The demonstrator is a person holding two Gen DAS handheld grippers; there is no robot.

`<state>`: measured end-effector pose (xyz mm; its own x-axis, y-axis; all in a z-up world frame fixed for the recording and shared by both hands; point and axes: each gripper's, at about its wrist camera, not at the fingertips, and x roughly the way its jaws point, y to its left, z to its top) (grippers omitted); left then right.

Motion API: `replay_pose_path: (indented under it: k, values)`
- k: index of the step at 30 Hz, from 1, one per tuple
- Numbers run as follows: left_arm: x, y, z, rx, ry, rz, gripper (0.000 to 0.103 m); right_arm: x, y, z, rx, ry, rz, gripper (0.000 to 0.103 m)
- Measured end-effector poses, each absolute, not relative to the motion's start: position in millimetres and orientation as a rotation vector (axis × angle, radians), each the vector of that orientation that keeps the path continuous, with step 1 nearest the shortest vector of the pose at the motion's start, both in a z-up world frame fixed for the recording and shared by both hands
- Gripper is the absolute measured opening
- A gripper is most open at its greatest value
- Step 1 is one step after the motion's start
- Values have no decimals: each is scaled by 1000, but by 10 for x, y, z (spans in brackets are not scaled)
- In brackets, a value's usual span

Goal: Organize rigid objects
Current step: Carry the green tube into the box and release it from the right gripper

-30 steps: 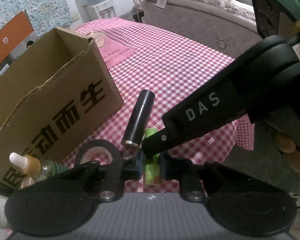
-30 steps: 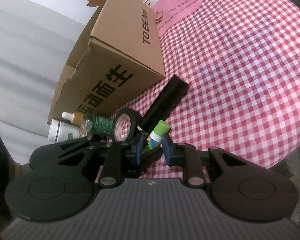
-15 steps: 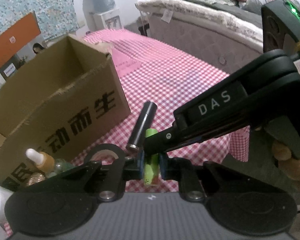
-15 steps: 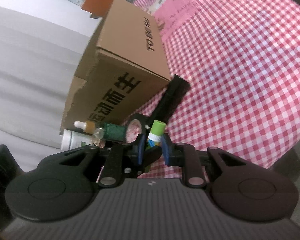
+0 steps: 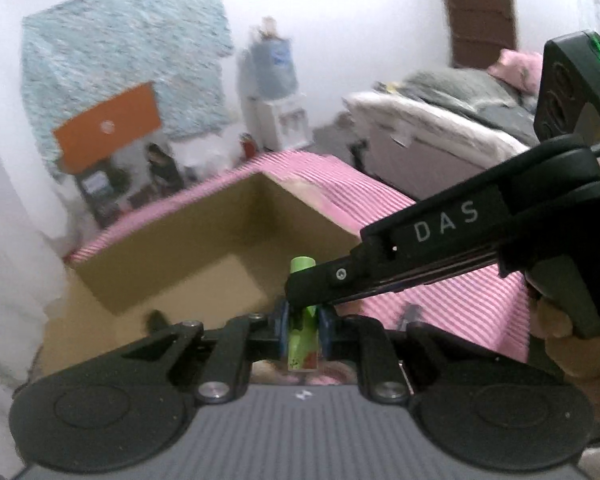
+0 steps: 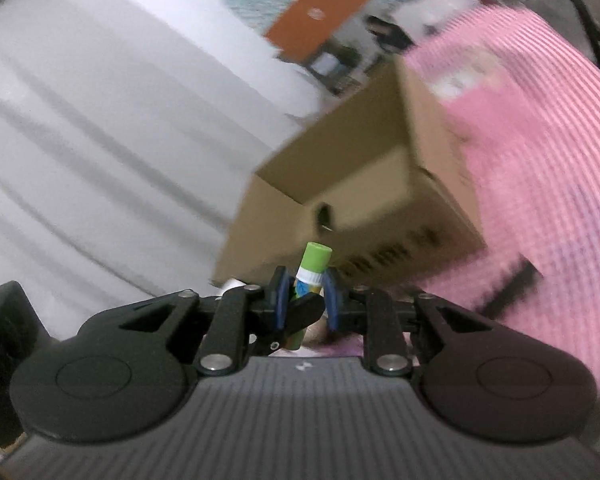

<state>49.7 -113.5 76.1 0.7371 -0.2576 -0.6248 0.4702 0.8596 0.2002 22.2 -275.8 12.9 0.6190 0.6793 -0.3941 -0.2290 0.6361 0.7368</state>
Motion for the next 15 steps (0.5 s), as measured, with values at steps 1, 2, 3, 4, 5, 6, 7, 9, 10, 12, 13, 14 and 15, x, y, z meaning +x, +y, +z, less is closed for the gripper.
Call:
replay_pose_path:
  k: [1,2,3,4,5,6,7,9,10,12,13,14,15]
  values:
    - [548,-1059,816,352,617,-391,16,301,-2674,197,679,717,594,18]
    - [612,-991,859,342,617,-376,16,385,-2604,277,660,711,612,18]
    - [687,-927,891,331,619,-361,16,477,-2512,334,638,708,627,18]
    - [771,-865,915,323,623,-349,16,587,-2411,392,616,708,643,18]
    - [861,-810,934,315,632,-339,16,709,-2318,429,605,715,656,18]
    - [961,-744,945,307,644,-324,16,828,-2238,463,596,728,665,18]
    - [1053,-685,947,308,654,-308,16,968,-2171,503,587,746,680,18]
    - [1278,-569,926,305,689,-279,16,1281,-2014,506,585,794,700,18]
    - [1406,-512,899,303,713,-265,16,1444,-1931,495,581,823,705,18]
    - [1650,-402,835,295,763,-239,16,1792,-1751,439,571,891,709,18]
    - [1776,-357,786,294,790,-226,16,1945,-1654,406,577,927,706,18]
    - [1885,-309,738,298,813,-213,16,2079,-1590,369,579,962,702,18]
    - [1988,-270,689,299,833,-201,16,2212,-1519,325,572,992,700,18]
